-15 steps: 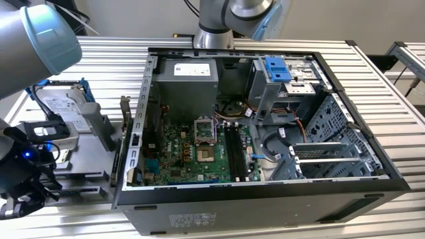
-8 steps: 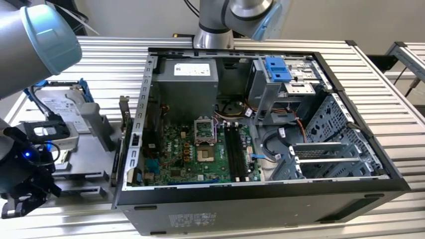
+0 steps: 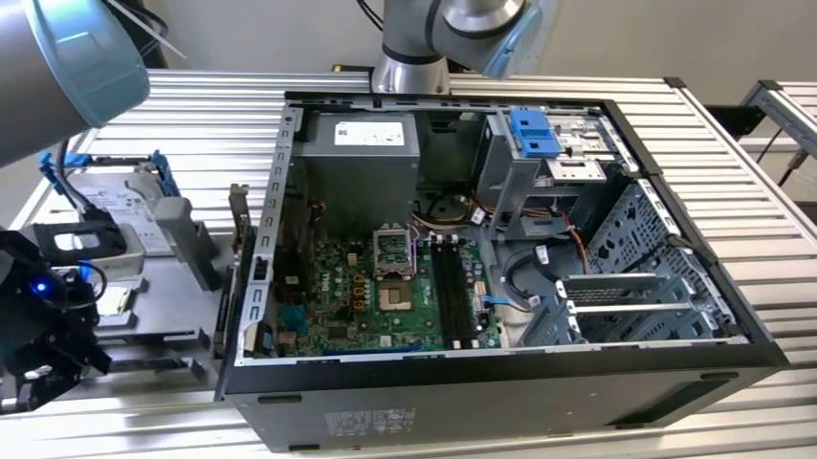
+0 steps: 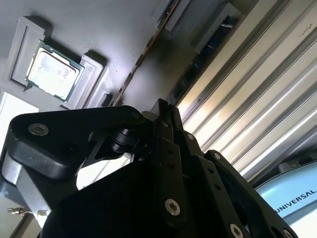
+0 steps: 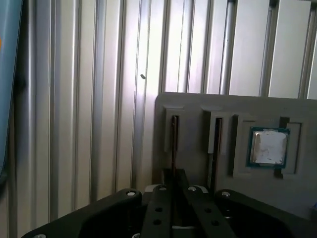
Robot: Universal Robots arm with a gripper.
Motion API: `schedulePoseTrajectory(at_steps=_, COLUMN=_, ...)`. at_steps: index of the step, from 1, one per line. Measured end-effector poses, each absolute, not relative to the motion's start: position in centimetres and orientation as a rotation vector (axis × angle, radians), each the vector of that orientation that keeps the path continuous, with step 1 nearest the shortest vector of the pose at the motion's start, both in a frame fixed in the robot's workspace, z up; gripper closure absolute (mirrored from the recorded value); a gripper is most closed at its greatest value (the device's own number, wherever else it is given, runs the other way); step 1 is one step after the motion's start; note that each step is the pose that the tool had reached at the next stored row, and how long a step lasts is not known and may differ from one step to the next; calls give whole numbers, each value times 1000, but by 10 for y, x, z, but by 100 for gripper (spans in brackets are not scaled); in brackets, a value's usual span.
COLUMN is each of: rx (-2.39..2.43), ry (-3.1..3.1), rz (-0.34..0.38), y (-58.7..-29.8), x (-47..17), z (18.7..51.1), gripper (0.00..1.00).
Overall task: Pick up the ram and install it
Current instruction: 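Pick up the ram and move it above insertion slot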
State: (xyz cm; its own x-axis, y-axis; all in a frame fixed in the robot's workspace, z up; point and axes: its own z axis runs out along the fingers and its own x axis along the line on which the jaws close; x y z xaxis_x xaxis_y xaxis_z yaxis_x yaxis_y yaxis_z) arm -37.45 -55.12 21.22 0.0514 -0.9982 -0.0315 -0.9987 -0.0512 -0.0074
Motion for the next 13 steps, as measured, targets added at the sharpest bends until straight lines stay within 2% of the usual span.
schedulePoseTrajectory(at_steps=13, rx=-2257, ry=2145, rz=28, y=-551, x=-375, z=239, gripper=100)
